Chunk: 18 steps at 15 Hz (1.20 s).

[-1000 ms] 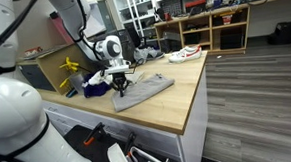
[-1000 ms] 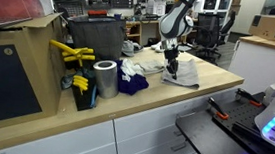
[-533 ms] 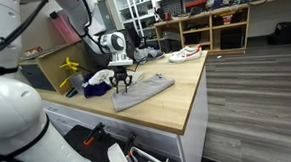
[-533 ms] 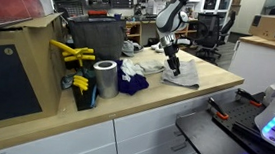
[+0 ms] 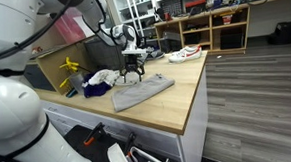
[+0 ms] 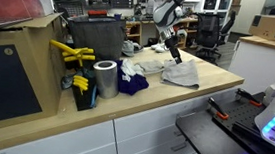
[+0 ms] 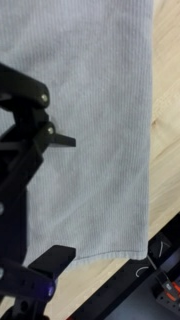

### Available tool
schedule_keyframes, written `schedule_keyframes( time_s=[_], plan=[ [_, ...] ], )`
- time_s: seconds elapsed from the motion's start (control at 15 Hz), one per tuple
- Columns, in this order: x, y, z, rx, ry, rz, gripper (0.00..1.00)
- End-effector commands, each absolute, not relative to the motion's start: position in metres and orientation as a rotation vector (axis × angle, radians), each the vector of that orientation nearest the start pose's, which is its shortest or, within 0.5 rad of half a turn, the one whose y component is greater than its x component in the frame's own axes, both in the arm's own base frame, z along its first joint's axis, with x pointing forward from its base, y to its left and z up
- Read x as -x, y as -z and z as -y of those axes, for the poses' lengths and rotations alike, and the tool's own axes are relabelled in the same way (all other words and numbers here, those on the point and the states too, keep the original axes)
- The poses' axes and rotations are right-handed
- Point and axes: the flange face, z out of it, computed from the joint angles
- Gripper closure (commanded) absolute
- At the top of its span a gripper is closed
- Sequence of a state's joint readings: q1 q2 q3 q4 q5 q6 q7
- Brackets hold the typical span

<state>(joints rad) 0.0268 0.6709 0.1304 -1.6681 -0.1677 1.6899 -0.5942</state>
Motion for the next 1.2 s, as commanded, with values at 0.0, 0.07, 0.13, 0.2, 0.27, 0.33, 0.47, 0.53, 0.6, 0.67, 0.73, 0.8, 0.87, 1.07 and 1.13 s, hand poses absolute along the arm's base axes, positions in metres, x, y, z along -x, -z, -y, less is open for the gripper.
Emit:
schedule_keyframes(
  time_s=[0.0,0.07,0.13,0.2,0.27,0.33,0.47,0.53,0.6,0.67,0.73,0.8,0.87,1.07,1.13],
  plan=[
    [-0.633,-0.173,-0.057,2.655,-0.940,1.252,0.00],
    [-0.641,-0.173,-0.053,2.662,-0.908,1.264,0.00],
    [-0.648,-0.176,-0.048,2.672,-0.876,1.275,0.00],
    [-0.656,-0.180,-0.044,2.683,-0.838,1.275,0.00],
    [-0.663,-0.185,-0.040,2.697,-0.806,1.276,0.00],
    [-0.671,-0.192,-0.035,2.718,-0.762,1.274,0.00],
    [-0.685,-0.208,-0.025,2.760,-0.688,1.263,0.00],
    [-0.691,-0.215,-0.019,2.783,-0.659,1.251,0.00],
    [-0.698,-0.221,-0.012,2.815,-0.624,1.234,0.00],
    [-0.706,-0.226,-0.004,2.856,-0.562,1.181,0.00],
    [-0.712,-0.231,0.003,2.891,-0.510,1.120,0.00],
    [-0.711,-0.237,0.007,2.909,-0.484,0.996,0.00],
    [-0.703,-0.229,-0.001,2.872,-0.547,1.121,0.00],
    [-0.707,-0.235,0.011,2.897,-0.509,1.027,0.00],
    [-0.707,-0.235,0.011,2.896,-0.508,1.024,0.00]
  ],
)
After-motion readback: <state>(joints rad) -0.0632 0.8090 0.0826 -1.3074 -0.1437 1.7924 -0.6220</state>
